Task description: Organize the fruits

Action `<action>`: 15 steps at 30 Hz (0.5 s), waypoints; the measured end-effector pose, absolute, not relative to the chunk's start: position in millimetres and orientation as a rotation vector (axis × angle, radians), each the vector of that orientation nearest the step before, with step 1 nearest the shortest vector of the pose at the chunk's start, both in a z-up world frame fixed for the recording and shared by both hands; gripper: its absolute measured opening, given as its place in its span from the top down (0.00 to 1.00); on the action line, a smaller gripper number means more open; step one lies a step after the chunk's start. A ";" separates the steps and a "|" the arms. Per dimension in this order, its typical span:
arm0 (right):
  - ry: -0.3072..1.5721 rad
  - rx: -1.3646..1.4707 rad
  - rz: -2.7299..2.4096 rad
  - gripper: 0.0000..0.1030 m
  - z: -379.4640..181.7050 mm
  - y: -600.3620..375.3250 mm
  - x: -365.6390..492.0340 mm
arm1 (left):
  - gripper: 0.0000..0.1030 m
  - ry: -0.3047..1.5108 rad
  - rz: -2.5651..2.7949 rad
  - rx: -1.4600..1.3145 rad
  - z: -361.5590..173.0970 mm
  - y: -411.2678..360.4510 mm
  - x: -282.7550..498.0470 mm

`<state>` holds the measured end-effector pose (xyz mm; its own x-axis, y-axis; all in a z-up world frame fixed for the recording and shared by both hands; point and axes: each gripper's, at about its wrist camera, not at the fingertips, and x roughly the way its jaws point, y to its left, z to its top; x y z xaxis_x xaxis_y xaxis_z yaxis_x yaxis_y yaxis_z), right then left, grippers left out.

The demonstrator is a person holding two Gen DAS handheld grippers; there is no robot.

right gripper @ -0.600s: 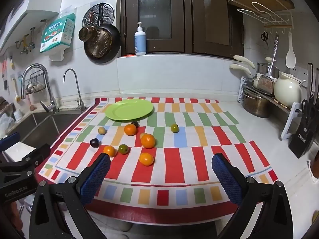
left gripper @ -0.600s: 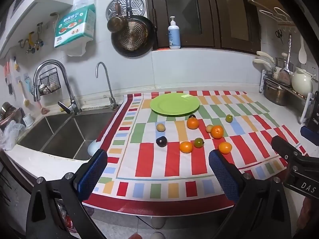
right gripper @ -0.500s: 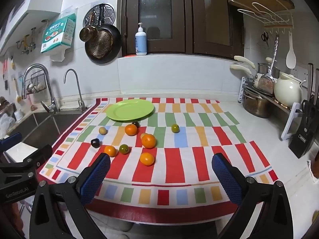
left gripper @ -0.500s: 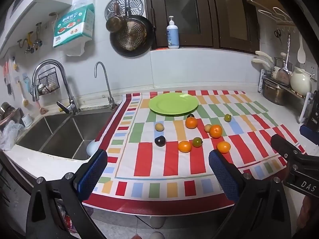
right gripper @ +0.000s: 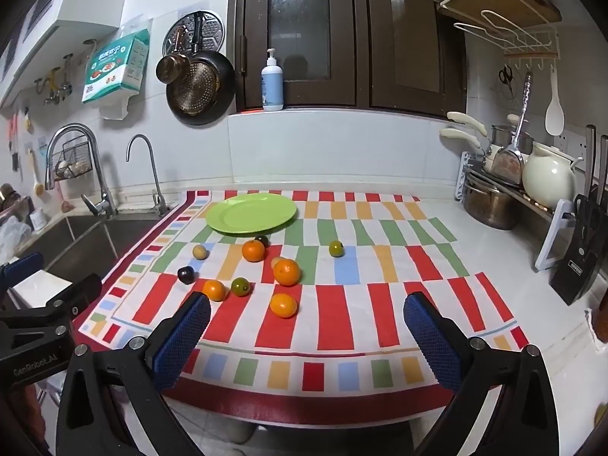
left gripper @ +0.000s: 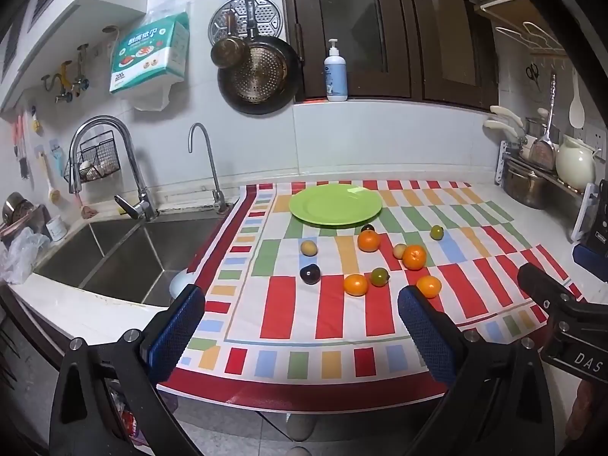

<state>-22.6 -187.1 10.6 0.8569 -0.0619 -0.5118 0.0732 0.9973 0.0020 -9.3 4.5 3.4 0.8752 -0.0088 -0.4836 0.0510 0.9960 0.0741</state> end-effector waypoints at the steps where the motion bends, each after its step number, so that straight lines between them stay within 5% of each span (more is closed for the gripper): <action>1: 0.536 0.021 -0.073 0.00 10.1 -186.4 -22.7 | 0.00 0.505 -0.032 0.084 4.1 4.5 -9.3; 15: 0.536 0.018 -0.068 0.00 10.5 -184.5 -23.9 | 0.00 0.502 -0.027 0.086 1.9 8.7 -11.9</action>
<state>-23.9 -184.5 10.5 0.8576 -0.0599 -0.5109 0.0694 0.9976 -0.0005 -11.9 8.7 1.9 0.8761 -0.0048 -0.4821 0.0472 0.9960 0.0760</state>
